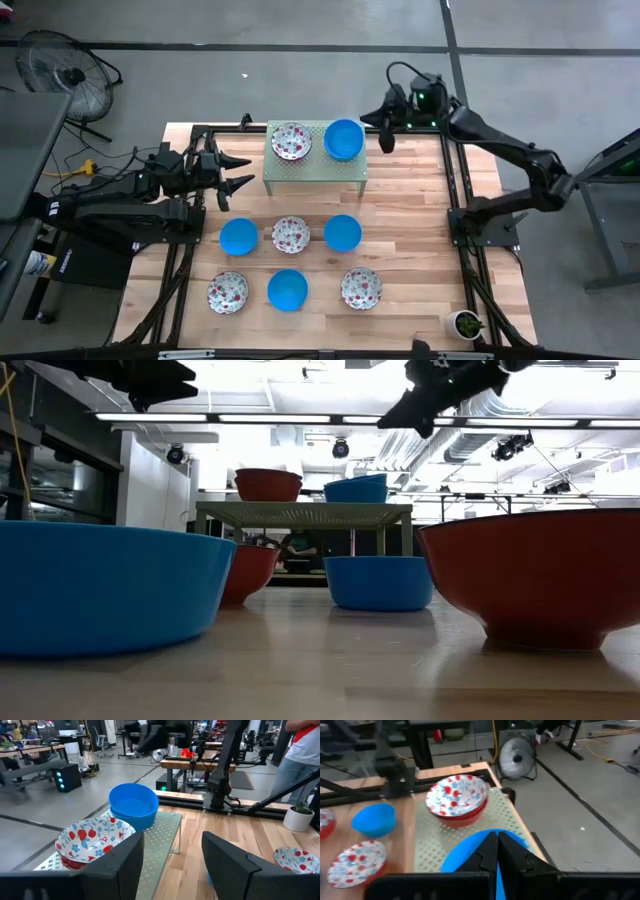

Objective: Pick & Place Mini bowls
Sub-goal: Stack the blue bowl on top of the other blue bowl on the shelf

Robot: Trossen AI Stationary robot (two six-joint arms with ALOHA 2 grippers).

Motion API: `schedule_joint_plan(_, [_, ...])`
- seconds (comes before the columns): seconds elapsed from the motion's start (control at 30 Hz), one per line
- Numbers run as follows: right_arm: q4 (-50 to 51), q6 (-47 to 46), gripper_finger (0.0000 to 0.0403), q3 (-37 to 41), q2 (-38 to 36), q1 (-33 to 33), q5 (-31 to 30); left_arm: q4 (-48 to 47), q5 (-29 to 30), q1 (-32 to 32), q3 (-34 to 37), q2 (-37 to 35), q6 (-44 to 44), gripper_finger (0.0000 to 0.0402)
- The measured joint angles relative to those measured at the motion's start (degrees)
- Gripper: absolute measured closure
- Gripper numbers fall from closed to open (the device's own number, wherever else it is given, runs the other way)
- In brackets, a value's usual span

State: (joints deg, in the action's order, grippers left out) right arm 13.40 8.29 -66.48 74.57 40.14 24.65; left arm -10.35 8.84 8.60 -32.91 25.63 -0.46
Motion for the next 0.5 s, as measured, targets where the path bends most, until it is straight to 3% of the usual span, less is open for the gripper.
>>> schedule_joint_plan(0.2, [-4.80, -0.59, 0.0403, 4.74, -0.72, -0.04, 2.98, 0.52, 1.25, 0.00, 0.00, -0.02, -0.28, 0.0207])
schedule_joint_plan(0.5, [-8.21, 0.80, 0.0402, 5.61, 0.27, -0.13, 7.06, 1.64, 2.68, 0.00, 0.00, 0.00, -0.42, 0.0207])
